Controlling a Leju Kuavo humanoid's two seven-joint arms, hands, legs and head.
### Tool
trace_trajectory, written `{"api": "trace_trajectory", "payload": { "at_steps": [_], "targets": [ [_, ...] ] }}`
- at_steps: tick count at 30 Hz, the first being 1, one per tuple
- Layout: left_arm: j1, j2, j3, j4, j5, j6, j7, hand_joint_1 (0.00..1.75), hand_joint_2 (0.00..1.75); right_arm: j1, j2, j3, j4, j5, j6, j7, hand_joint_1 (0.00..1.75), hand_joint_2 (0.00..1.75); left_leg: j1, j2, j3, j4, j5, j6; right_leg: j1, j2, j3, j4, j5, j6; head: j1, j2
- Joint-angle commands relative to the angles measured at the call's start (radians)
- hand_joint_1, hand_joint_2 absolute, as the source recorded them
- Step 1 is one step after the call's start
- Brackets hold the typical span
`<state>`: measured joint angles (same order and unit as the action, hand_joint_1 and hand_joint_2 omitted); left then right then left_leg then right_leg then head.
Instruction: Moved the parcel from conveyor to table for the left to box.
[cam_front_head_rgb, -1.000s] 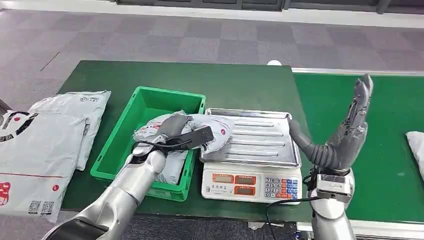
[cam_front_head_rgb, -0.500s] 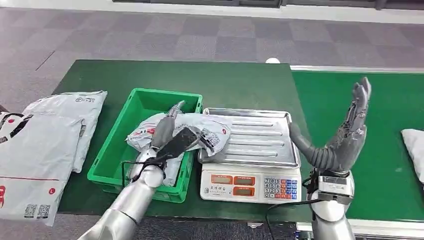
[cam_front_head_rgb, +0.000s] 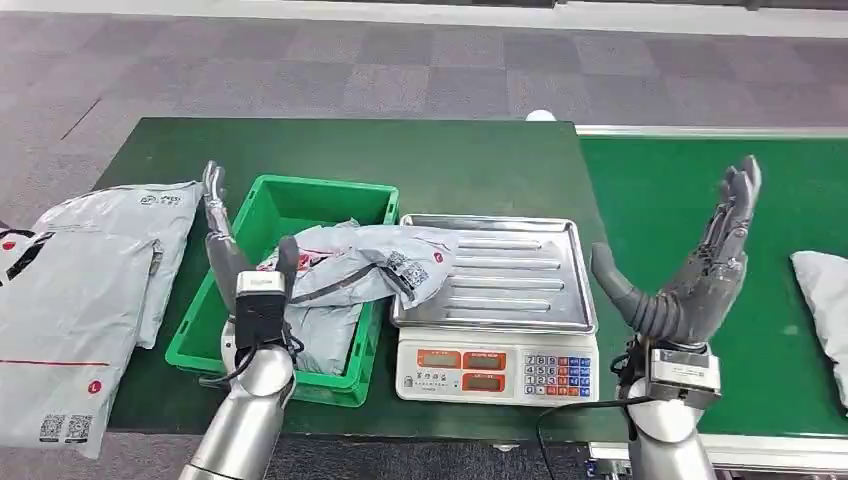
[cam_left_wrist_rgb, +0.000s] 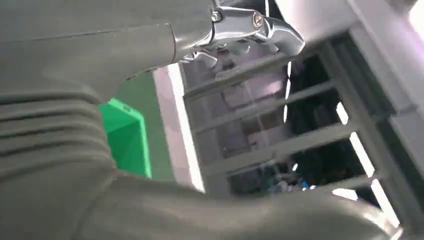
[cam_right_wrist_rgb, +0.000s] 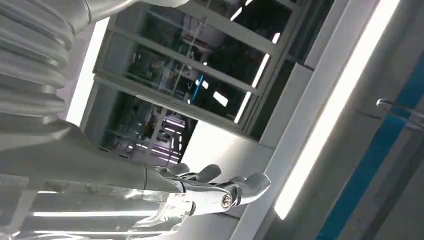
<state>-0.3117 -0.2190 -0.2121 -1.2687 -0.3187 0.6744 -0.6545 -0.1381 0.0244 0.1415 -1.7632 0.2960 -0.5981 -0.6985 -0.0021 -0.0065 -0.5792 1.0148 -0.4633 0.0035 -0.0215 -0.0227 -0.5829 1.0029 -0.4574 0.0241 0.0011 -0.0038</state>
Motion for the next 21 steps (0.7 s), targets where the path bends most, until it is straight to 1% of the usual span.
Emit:
{"api": "trace_trajectory", "payload": {
  "at_steps": [1, 2, 4, 5, 7, 8, 9, 10, 13, 15, 17, 18, 19, 20, 21],
  "targets": [
    [0.026, 0.086, -0.103, -0.095, 0.311, -0.401, -0.002, 0.0, 1.75, -0.056, -0.058, 0.052, 0.084, -0.036, 0.0, 0.0, 0.0, 1.75, 0.001, 0.003, 0.001, -0.001, 0.0, -0.001, 0.001, 0.004, 0.0, -0.002, 0.001, -0.001, 0.0, 0.0],
    [0.028, 0.082, -0.114, -0.089, 0.371, -0.512, 0.018, 0.0, 1.75, -0.065, -0.059, 0.056, 0.096, -0.04, 0.002, 0.0, 0.0, 1.75, 0.001, 0.004, 0.001, -0.002, 0.0, -0.001, 0.001, 0.005, 0.0, -0.003, 0.002, -0.002, 0.0, 0.0],
    [0.03, 0.068, -0.118, -0.07, 0.365, -0.512, 0.012, 0.0, 1.75, -0.074, -0.06, 0.062, 0.106, -0.042, -0.003, 0.0, 0.0, 1.75, 0.0, 0.002, 0.001, -0.001, 0.0, 0.0, 0.0, 0.003, 0.0, -0.001, 0.001, -0.001, 0.0, 0.0],
    [0.03, 0.068, -0.118, -0.07, 0.365, -0.512, 0.012, 0.0, 1.75, -0.074, -0.06, 0.062, 0.106, -0.042, -0.003, 0.0, 0.0, 1.75, 0.001, 0.004, 0.001, -0.002, 0.0, -0.001, 0.001, 0.005, 0.0, -0.003, 0.002, -0.002, 0.0, 0.0],
    [0.03, 0.068, -0.118, -0.07, 0.365, -0.512, 0.012, 0.0, 1.75, -0.074, -0.06, 0.062, 0.106, -0.042, -0.003, 0.0, 0.0, 1.75, 0.0, 0.002, 0.001, -0.001, 0.0, 0.0, 0.0, 0.003, 0.0, -0.001, 0.001, -0.001, 0.0, 0.0],
    [0.028, 0.072, -0.12, -0.067, 0.408, -0.574, 0.02, 0.0, 1.75, -0.072, -0.06, 0.061, 0.105, -0.043, 0.002, 0.0, 0.0, 1.75, 0.001, 0.004, 0.001, -0.001, 0.0, -0.001, 0.001, 0.005, 0.0, -0.003, 0.002, -0.001, 0.0, 0.0],
    [0.026, 0.071, -0.132, -0.046, 0.473, -0.687, 0.065, 0.0, 1.75, -0.074, -0.059, 0.063, 0.107, -0.045, 0.007, 0.0, 0.0, 1.75, 0.0, 0.004, 0.001, -0.001, 0.0, -0.001, 0.0, 0.004, 0.0, -0.001, 0.001, -0.002, 0.0, 0.0],
    [0.027, 0.059, -0.146, -0.015, 0.615, -0.853, 0.129, 0.0, 1.75, -0.083, -0.058, 0.064, 0.12, -0.05, 0.017, 0.0, 0.0, 1.75, 0.001, 0.005, 0.001, -0.002, 0.0, -0.001, 0.001, 0.006, 0.0, -0.002, 0.002, -0.002, 0.0, 0.0],
    [0.016, 0.037, -0.221, 0.059, 0.588, -0.896, 0.126, 0.0, 1.75, -0.091, -0.043, 0.027, 0.16, -0.064, 0.042, 0.0, 0.0, 1.75, 0.001, 0.002, 0.001, -0.001, 0.0, -0.001, 0.001, 0.003, 0.001, -0.002, 0.002, -0.002, 0.0, 0.0],
    [0.012, 0.038, -0.246, 0.079, 0.583, -0.891, 0.114, 0.0, 1.75, -0.08, -0.034, -0.012, 0.179, -0.051, 0.059, 0.0, 0.0, 1.75, 0.001, 0.001, 0.001, -0.002, 0.0, 0.0, 0.001, 0.002, 0.001, -0.003, 0.001, -0.002, 0.0, 0.0],
    [0.012, 0.042, -0.248, 0.086, 0.579, -0.887, 0.113, 0.0, 1.75, -0.077, -0.035, -0.036, 0.204, -0.06, 0.064, 0.0, 0.0, 1.75, 0.001, 0.004, 0.001, -0.003, 0.001, -0.001, 0.001, 0.005, 0.0, -0.004, 0.003, -0.002, 0.0, 0.0],
    [0.013, 0.046, -0.249, 0.086, 0.573, -0.885, 0.11, 0.0, 1.75, -0.087, -0.028, -0.06, 0.245, -0.074, 0.083, 0.003, 0.0, 1.75, 0.001, 0.003, 0.001, -0.002, 0.001, -0.001, 0.001, 0.004, 0.0, -0.003, 0.002, -0.002, 0.0, 0.0],
    [0.01, 0.054, -0.254, 0.089, 0.526, -0.854, 0.095, 0.0, 1.75, -0.112, -0.024, -0.093, 0.302, -0.1, 0.135, 0.056, 0.0, 1.75, 0.001, 0.003, 0.002, -0.003, 0.001, -0.001, 0.001, 0.004, 0.002, -0.005, 0.003, -0.002, 0.0, 0.0],
    [0.009, 0.052, -0.249, 0.096, 0.517, -0.847, 0.092, 0.0, 1.75, -0.136, -0.02, -0.121, 0.346, -0.114, 0.162, 0.056, 0.0, 1.75, 0.001, 0.002, 0.001, -0.002, 0.0, -0.001, 0.001, 0.003, 0.0, -0.003, 0.001, -0.002, 0.0, 0.0],
    [0.002, 0.053, -0.248, 0.11, 0.506, -0.845, 0.089, 0.0, 1.75, -0.163, -0.018, -0.155, 0.404, -0.151, 0.206, 0.084, 0.0, 1.75, 0.001, 0.004, 0.002, -0.003, 0.001, -0.001, 0.002, 0.005, 0.001, -0.005, 0.003, -0.002, 0.0, 0.0]
  ]
}}
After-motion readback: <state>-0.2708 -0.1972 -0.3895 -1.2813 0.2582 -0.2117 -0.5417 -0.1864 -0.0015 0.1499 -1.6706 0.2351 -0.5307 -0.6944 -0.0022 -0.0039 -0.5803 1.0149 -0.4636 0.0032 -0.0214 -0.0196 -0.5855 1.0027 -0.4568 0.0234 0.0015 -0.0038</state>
